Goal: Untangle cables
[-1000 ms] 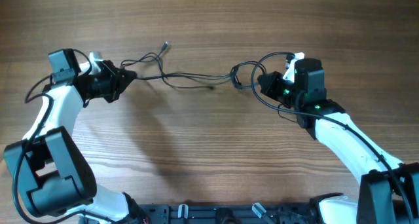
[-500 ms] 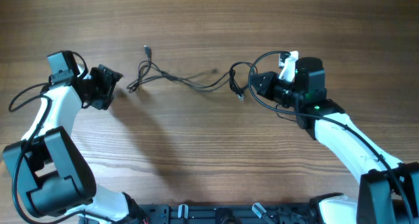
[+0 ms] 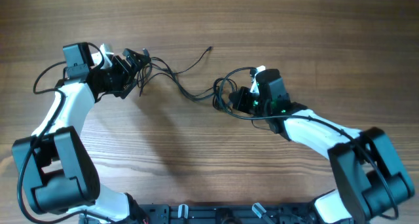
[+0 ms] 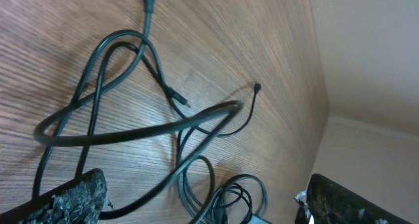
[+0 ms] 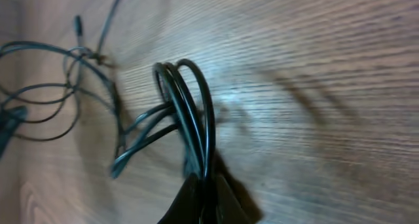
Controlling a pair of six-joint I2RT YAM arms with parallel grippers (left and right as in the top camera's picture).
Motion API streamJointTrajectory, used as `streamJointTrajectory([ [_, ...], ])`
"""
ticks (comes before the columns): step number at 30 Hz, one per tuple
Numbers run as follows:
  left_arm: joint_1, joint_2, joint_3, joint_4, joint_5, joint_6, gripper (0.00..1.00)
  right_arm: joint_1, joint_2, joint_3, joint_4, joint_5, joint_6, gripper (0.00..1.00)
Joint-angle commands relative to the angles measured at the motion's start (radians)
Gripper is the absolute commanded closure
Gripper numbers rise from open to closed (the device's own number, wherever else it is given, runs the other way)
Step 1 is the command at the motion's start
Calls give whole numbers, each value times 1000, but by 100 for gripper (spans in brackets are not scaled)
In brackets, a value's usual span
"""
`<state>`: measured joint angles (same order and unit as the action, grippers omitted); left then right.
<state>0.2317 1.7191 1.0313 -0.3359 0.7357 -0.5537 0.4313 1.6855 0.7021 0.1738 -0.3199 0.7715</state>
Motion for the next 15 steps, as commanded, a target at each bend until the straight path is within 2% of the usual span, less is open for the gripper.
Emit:
streamJointTrajectory([
  [1,-27,-107,3,-24,-43,50,1,9,26,-3,25,21,13,96],
  [2,-66,-161,5,-74,-216,39,1,9,26,-3,24,32,12,96],
  [3,-98,-193,8,-101,-323,18,1,9,26,-3,24,32,12,96],
  [5,-171,-237,9,-106,-412,19,2,9,26,-3,24,33,0,96],
  [7,-257,-233,9,-83,-412,13,11,9,26,-3,25,32,-7,96],
  [8,-335,-210,9,-80,-412,-64,12,9,26,-3,30,32,-7,96],
  [12,-447,-160,8,-88,-412,-132,8,9,26,-3,50,57,-10,96],
  [15,-545,-75,8,-76,-412,-190,0,9,26,-3,53,62,-10,96],
])
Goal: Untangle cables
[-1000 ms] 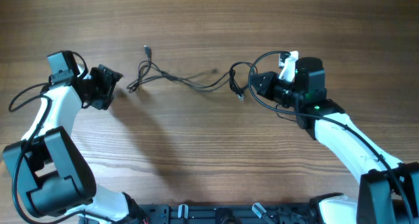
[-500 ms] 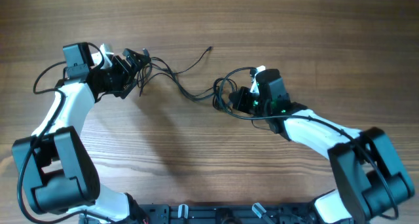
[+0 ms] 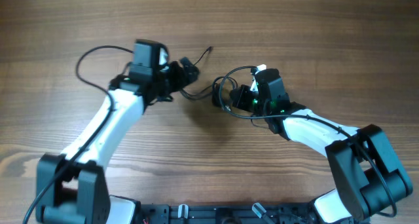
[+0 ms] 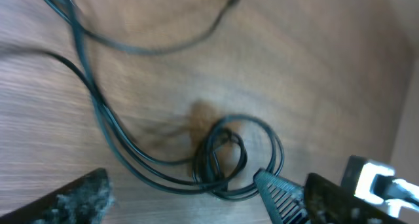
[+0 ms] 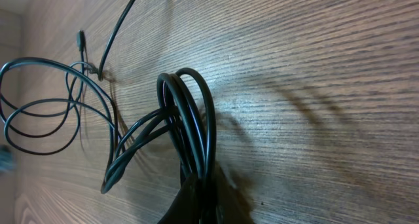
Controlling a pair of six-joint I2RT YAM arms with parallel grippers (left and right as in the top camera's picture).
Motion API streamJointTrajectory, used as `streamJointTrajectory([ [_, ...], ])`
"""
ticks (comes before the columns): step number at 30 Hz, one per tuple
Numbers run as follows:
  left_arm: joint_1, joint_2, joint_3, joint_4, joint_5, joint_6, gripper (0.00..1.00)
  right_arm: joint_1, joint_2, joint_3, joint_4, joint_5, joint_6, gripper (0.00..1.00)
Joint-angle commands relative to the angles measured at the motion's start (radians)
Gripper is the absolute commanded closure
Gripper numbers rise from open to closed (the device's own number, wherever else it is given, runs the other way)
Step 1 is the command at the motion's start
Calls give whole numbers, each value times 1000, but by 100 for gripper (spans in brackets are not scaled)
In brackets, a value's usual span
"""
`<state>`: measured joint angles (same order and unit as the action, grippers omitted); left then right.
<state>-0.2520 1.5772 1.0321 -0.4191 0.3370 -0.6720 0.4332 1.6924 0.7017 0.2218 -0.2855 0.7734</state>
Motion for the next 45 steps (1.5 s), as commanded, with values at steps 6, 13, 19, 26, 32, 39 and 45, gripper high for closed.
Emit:
streamJointTrajectory([
  [6,-147,194,8,75,47,-141,0,7,19,-3,5,27,-12,96],
  [13,-158,263,8,135,80,-143,0,7,19,-3,5,28,-15,96],
  [19,-63,174,14,113,241,101,0,7,19,-3,2,32,-16,96],
  [26,39,124,14,2,557,-58,0,7,19,-3,2,32,-15,96],
  [32,-68,125,2,-142,283,-358,1,7,19,-3,2,31,-14,96],
  [39,-150,125,-117,141,31,-778,0,7,19,-3,-6,28,-14,96],
  [45,-150,198,-139,272,-87,-859,5,7,19,-3,-6,23,-14,96],
])
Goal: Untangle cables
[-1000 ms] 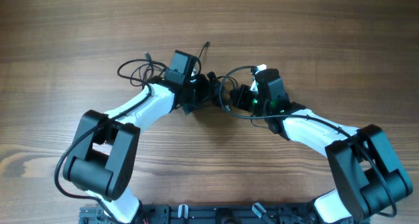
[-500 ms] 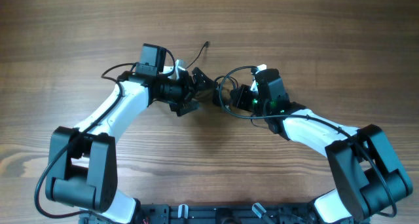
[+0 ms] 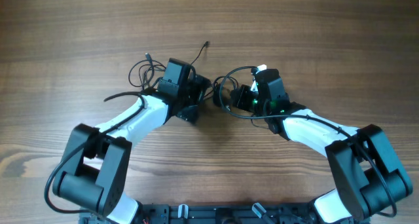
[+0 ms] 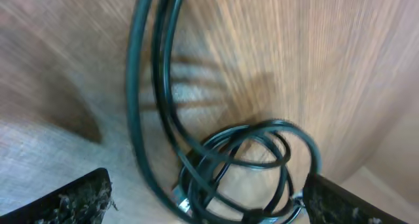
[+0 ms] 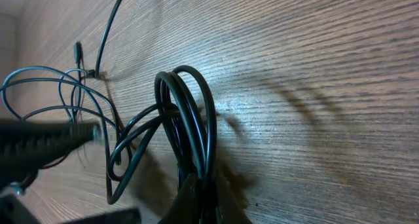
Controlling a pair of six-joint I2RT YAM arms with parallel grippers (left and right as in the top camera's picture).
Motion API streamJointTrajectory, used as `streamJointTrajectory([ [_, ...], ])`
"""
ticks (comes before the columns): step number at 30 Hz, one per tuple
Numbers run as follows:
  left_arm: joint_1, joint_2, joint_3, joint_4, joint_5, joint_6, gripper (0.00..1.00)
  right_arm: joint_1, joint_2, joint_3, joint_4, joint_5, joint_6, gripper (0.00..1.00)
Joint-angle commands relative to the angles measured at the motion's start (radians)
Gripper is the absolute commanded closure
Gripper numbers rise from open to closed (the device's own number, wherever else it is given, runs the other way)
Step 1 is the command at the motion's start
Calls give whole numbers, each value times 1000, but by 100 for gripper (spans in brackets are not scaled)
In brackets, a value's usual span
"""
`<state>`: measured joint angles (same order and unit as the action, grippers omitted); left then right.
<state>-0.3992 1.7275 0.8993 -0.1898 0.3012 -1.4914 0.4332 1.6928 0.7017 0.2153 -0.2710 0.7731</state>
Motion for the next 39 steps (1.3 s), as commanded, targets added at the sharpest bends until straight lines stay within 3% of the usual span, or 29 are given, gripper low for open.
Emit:
streamJointTrajectory([
  [1,-3,76,-6,75,-44,-43,7,7,19,-3,1,9,-14,96],
  [2,-3,89,-6,90,-41,-43,11,7,19,-3,0,9,-14,96],
  [5,-2,115,-6,100,-42,-35,46,7,19,-3,0,9,-14,96],
  [6,2,115,-6,101,-43,-35,54,7,19,-3,0,9,-14,96],
  [7,8,115,-6,101,-45,-33,67,7,19,-3,0,9,-14,96],
  [8,21,114,-6,103,-42,-4,93,7,19,-3,0,9,-15,96],
  [9,34,113,-6,113,-19,32,96,7,19,-3,1,9,-14,96],
  [11,72,111,-6,163,98,120,96,7,19,-3,0,9,-15,96],
  [15,192,111,-6,292,477,309,96,7,19,-3,2,-64,-14,96],
  [19,243,111,-6,319,695,545,96,7,19,-3,-2,-158,-6,95],
  [21,244,111,-6,406,830,549,96,7,19,-3,-31,-151,69,90],
  [22,244,111,-6,443,864,549,96,7,19,-3,-42,-146,104,81],
  [25,244,111,-6,436,858,549,96,9,19,-3,-56,-144,121,69],
  [31,244,111,-6,417,850,578,96,0,15,-3,-56,-98,79,65],
  [35,244,111,-6,417,849,598,96,-41,16,-3,-59,-297,126,62],
  [37,244,111,-6,277,662,583,96,-50,16,4,-128,-330,113,62],
  [38,244,111,-6,157,501,497,96,-58,15,31,-197,-330,61,62],
  [39,244,111,-6,113,440,449,96,-65,15,82,-296,-329,5,62],
])
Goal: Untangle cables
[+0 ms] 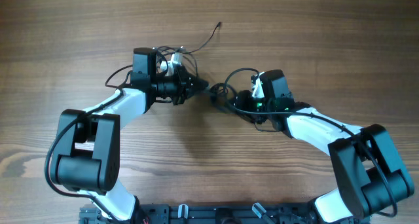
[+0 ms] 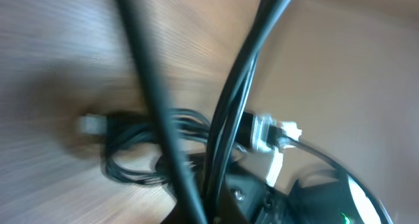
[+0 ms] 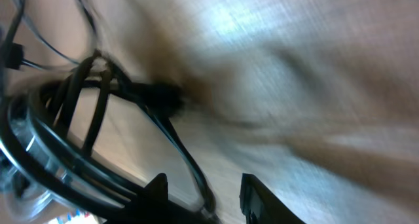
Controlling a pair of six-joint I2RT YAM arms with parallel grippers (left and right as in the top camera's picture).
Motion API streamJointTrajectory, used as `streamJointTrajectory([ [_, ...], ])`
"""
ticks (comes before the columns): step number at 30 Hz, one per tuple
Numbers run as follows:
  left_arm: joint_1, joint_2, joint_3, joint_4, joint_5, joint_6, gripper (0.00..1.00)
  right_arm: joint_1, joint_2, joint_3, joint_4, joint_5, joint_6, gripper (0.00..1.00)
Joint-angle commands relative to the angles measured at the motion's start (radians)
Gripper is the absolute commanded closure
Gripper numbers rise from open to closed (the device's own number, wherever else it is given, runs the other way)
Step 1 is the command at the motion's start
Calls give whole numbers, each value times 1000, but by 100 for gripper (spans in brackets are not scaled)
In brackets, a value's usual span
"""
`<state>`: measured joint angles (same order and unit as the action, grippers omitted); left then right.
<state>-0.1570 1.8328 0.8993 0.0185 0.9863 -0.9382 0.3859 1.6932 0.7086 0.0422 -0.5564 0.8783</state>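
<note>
A tangle of black cables [image 1: 218,93] lies mid-table between my two grippers. The left gripper [image 1: 195,86] points right and is shut on two strands; in the left wrist view these cables [image 2: 229,106] rise from the jaws, with a blurred coil [image 2: 141,152] beyond. Just right of the tangle, the right gripper [image 1: 241,101] shows in its own blurred view as right gripper [image 3: 204,188], open, fingers [image 3: 157,185] apart, with one thin strand [image 3: 177,149] running between them. A thin cable end [image 1: 218,24] trails off toward the far edge.
Bare wooden table [image 1: 314,40] stretches all round the tangle. More loose loops bunch above the left wrist [image 1: 171,54]. The two arms face each other closely, and the right arm's white tag [image 2: 272,135] fills the left wrist view.
The left gripper was open beside the coil and is now shut on strands, its wrist further up and left. The right gripper, then shut on the coil, is now open. The thin cable end lies further away.
The left gripper was open at the far left over loose loops while the right held the coil. Then the left stood near the middle, then open right beside the coil. Now the left grips strands and the right has let go of the coil.
</note>
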Motion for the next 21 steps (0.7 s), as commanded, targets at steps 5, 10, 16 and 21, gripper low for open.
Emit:
streamJointTrajectory([
  [5,2,6,-6,-117,-253,-381,96,-9,15,406,-598,51,-367,53],
  [10,-39,6,-6,-117,-242,-47,96,-1,15,455,-540,51,-465,51],
  [16,-129,5,14,-208,-147,586,96,-3,16,454,-553,153,-545,76],
  [21,-103,6,31,-368,-221,639,96,-9,18,453,-641,95,-706,79],
])
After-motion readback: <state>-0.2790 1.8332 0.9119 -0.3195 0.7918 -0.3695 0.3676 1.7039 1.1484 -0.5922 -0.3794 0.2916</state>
